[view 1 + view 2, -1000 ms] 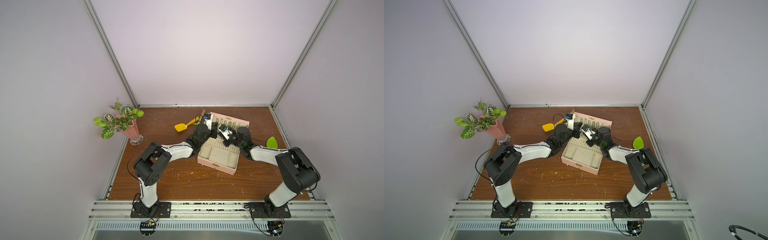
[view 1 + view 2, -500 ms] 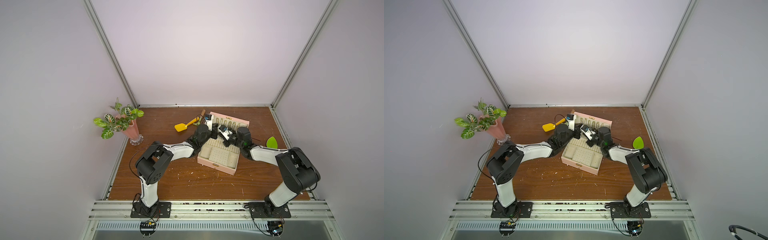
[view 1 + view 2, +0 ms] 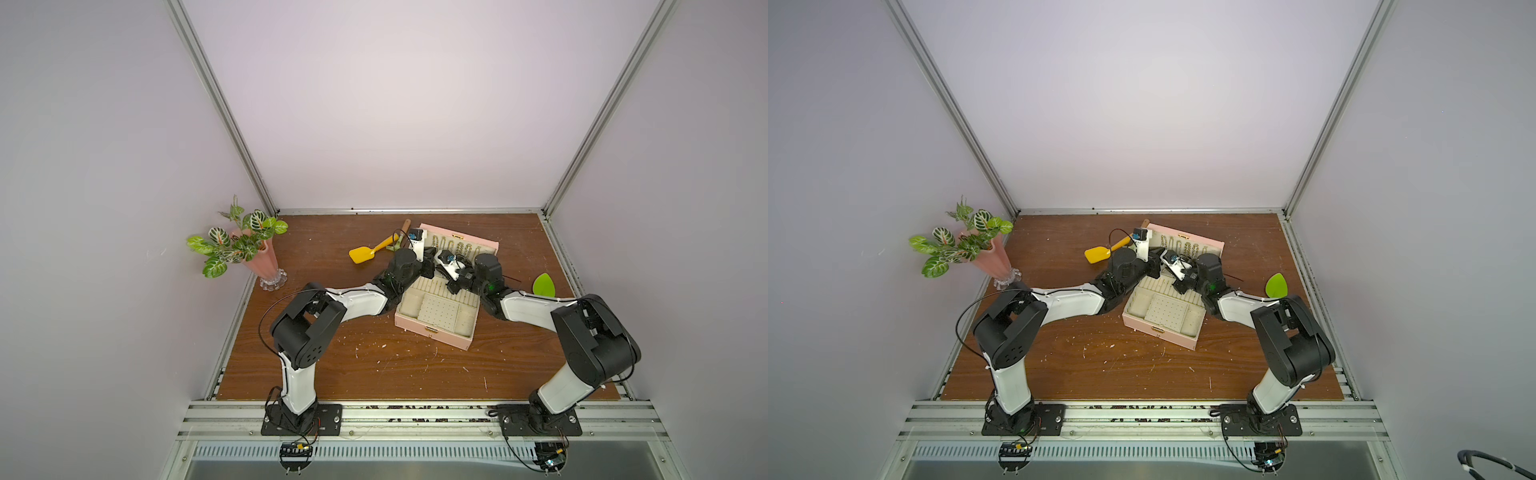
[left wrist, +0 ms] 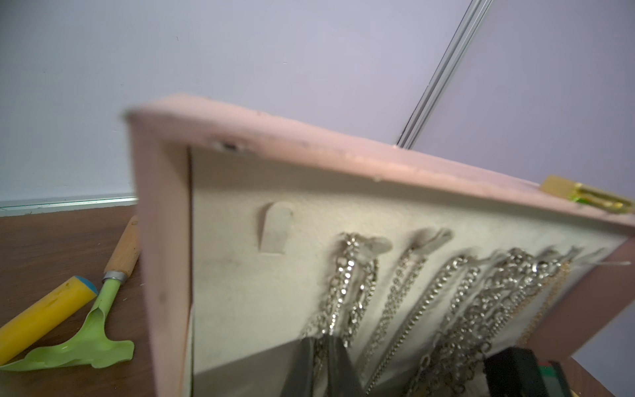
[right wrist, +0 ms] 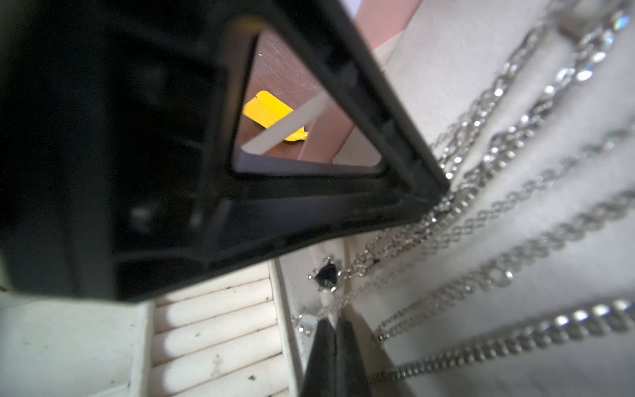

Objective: Put jewelry chain into jewelry box
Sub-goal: Adjust the necklace in the storage slot.

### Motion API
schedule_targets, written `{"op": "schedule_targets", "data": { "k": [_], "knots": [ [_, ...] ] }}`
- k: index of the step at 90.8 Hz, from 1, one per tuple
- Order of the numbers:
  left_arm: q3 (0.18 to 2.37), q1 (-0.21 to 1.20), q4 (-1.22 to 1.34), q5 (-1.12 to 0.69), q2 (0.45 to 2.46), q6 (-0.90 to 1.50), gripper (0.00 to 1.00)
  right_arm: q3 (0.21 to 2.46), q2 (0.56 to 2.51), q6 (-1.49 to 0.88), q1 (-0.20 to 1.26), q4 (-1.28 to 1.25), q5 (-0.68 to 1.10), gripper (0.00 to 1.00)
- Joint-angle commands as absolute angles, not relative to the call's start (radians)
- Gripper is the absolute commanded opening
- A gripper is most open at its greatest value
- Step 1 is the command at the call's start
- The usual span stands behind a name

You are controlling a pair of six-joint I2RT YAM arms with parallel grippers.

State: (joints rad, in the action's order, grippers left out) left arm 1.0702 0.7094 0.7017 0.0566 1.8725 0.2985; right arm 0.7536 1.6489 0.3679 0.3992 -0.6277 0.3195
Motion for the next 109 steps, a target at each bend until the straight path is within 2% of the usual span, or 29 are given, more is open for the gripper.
{"op": "schedule_targets", "data": {
  "k": [1, 17, 45, 83, 109],
  "knots": [
    [1.055, 0.698, 0.692, 0.066, 1.827, 0.295, 0.12, 0.754, 1.598, 0.336, 0.407, -0.730, 0.282, 0.00],
    [1.046, 0.698, 0.686, 0.058, 1.801, 0.293, 0.18, 0.752, 1.599, 0.325, 0.407, -0.754, 0.264, 0.00],
    [1.034, 0.698, 0.665, 0.039, 1.752, 0.281, 0.22, 0.765, 1.606, 0.313, 0.408, -0.744, 0.215, 0.00],
    [0.983, 0.697, 0.673, 0.001, 1.689, 0.259, 0.33, 0.736, 1.543, 0.293, 0.407, -0.756, 0.224, 0.18],
    [0.945, 0.691, 0.704, -0.025, 1.653, 0.253, 0.40, 0.715, 1.485, 0.256, 0.407, -0.738, 0.311, 0.29]
  ]
}}
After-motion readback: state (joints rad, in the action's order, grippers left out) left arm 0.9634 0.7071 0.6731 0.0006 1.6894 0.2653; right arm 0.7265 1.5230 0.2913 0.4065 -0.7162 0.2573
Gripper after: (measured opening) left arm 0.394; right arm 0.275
